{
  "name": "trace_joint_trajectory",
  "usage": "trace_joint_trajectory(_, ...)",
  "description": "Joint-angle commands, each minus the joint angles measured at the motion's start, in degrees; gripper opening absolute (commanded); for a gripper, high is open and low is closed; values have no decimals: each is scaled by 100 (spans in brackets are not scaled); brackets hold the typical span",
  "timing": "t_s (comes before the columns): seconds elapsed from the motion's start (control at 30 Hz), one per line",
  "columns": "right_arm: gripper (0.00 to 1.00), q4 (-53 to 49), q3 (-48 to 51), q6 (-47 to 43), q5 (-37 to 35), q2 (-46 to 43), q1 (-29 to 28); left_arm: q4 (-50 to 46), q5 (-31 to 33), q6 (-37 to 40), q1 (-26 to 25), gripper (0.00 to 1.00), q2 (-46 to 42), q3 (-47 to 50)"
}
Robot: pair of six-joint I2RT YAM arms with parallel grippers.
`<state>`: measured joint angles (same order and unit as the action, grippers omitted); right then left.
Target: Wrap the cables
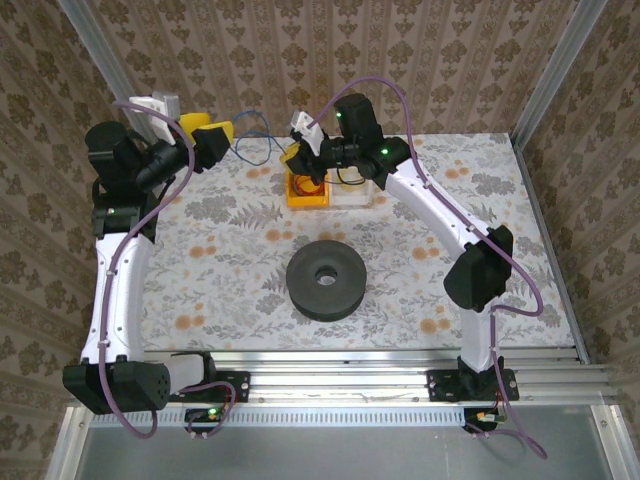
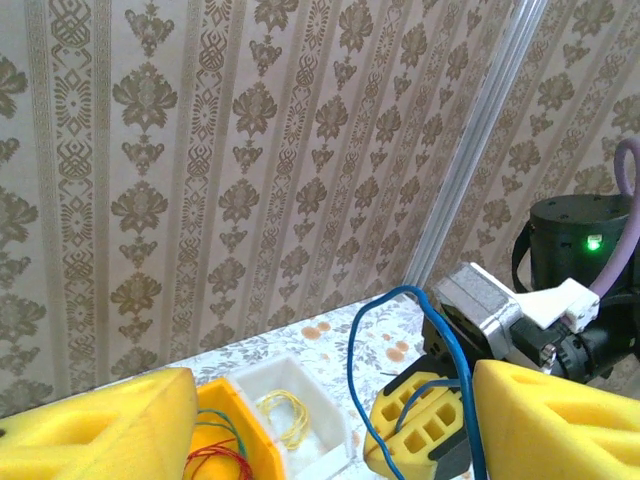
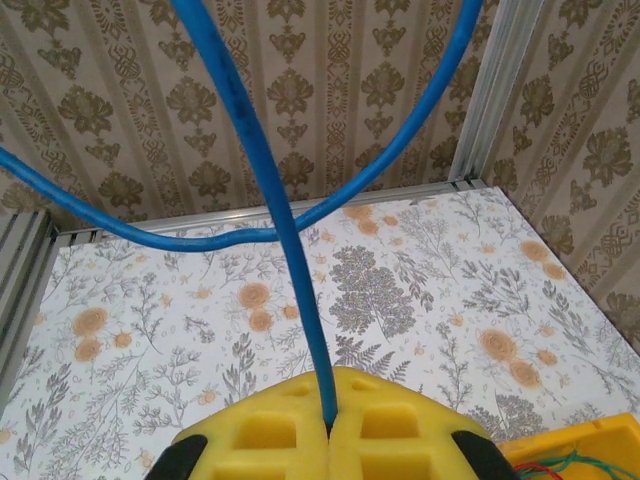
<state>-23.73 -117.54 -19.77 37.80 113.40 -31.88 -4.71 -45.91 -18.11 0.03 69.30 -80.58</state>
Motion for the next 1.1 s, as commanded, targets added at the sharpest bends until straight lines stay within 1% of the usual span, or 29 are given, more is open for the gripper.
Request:
trace_joint_trajectory(0.0, 0, -144, 4, -148, 142, -189, -19, 57, -140, -70, -40, 65, 18, -204)
trace_joint_trajectory(0.13, 0, -214, -7, -211, 149, -217, -46, 31, -112, -55, -129, 60, 99, -198)
trace_joint_trajectory(0.33, 0, -329, -109, -272, 149, -212, -60, -52, -81, 50, -353, 58, 229, -211)
trace_joint_trajectory(0.47, 0, -360, -155, -294, 118, -208, -64, -229, -51, 187, -422, 53, 260, -257)
trace_joint_trajectory(0.57, 0, -365, -147, -315, 98, -222, -67, -339, -7, 276, -422, 43, 220, -259)
trace_joint_trajectory(0.7, 0, -318, -40, -361, 36, -301, -47, -482, 77, 386, -400, 20, 174, -272)
trace_joint_trajectory(0.77, 0, -140, 119, -340, -13, -392, -21, -486, 138, 385, -347, 6, 141, -243)
trace_joint_trajectory(0.8, 0, -4, 239, -317, -27, -457, 4, -487, 179, 379, -316, 2, 122, -220)
trace_joint_trajectory(0.83, 0, 138, 363, -281, -51, -512, 30, -484, 248, 366, -269, 0, 90, -192)
trace_joint_trajectory(0.9, 0, 456, 616, -205, -121, -643, 88, -464, 394, 312, -140, 0, 20, -123)
trace_joint_trajectory(1.07, 0, 1346, 1369, -89, -468, -920, 215, -390, 680, 70, 348, 0, -195, 33)
